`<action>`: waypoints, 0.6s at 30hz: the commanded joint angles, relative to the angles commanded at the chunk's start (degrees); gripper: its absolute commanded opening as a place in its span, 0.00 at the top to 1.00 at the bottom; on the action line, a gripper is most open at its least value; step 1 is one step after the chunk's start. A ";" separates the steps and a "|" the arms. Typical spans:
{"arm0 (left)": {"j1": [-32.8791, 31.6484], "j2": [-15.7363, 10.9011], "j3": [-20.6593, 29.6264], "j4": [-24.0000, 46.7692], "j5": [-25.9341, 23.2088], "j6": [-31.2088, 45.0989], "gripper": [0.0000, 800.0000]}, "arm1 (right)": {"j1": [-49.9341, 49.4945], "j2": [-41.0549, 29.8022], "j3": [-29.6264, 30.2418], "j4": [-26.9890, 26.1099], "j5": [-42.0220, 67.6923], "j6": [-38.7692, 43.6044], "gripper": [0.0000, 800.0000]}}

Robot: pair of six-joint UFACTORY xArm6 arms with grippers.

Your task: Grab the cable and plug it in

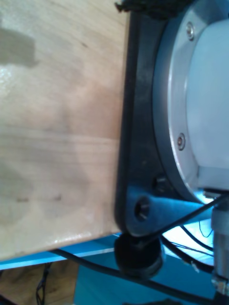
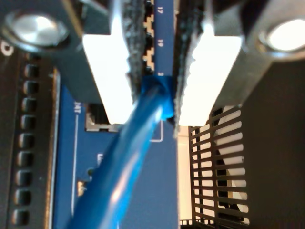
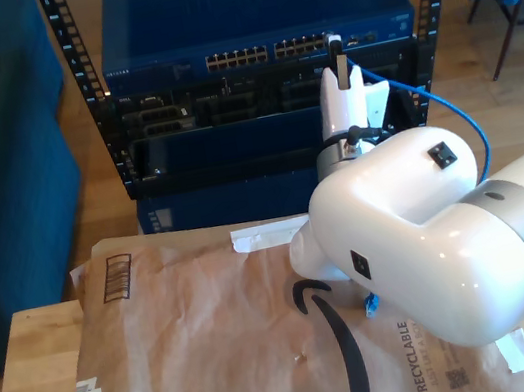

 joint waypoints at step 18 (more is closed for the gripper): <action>0.00 0.00 0.00 0.00 0.00 0.00 0.00 | 0.00 0.70 -0.18 0.00 -0.53 0.18 1.00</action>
